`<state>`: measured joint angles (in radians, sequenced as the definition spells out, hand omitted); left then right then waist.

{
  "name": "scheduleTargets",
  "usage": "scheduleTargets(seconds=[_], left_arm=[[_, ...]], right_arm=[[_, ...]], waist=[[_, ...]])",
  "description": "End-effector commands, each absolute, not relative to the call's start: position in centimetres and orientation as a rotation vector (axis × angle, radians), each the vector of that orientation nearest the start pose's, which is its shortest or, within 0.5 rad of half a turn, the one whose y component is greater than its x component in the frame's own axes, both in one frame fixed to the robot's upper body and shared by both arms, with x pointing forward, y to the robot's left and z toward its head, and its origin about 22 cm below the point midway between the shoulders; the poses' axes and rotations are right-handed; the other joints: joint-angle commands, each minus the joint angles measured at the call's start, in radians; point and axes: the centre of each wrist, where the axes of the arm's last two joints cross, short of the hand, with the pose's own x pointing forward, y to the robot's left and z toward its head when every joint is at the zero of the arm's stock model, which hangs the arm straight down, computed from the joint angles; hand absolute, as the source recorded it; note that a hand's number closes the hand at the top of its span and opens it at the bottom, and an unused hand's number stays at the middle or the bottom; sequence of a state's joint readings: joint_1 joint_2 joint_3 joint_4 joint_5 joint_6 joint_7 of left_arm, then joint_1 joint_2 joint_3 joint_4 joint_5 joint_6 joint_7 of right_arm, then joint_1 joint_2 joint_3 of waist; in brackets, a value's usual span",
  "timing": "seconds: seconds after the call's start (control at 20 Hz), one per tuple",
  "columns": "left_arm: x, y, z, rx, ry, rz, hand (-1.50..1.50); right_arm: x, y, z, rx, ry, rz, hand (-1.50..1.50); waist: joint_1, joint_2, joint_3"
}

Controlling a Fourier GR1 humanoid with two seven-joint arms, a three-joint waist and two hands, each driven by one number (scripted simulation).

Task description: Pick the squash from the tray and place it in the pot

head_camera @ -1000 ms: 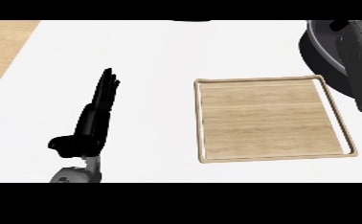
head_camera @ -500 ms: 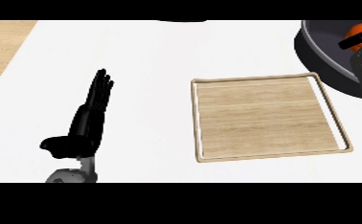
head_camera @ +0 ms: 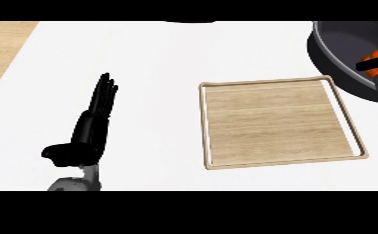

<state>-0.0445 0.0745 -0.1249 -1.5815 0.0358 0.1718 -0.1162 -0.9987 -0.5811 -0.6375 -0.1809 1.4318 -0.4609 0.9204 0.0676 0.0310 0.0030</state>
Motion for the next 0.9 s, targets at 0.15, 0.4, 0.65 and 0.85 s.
scheduleTargets(seconds=[0.15,0.4,0.65,0.85], left_arm=[[25.1,21.8,1.6,0.040,-1.738,-0.007,0.00],[24.7,22.5,1.1,0.072,-1.735,-0.006,0.00],[24.0,22.0,-0.1,0.058,-1.706,0.016,0.00],[24.8,21.0,0.7,0.064,-1.724,0.030,0.00]], right_arm=[[40.2,-41.1,7.6,-1.375,-0.470,-0.183,-1.50],[40.8,-40.1,8.4,-1.505,-0.788,-0.458,-1.50],[40.5,-40.3,8.8,-1.518,-0.962,-0.679,-1.50],[39.4,-42.0,9.0,-1.496,-1.006,-0.817,-1.50]], waist=[[0.001,0.001,0.004],[-0.012,-0.008,0.005],[-0.023,-0.011,0.004],[-0.034,-0.014,0.003]])
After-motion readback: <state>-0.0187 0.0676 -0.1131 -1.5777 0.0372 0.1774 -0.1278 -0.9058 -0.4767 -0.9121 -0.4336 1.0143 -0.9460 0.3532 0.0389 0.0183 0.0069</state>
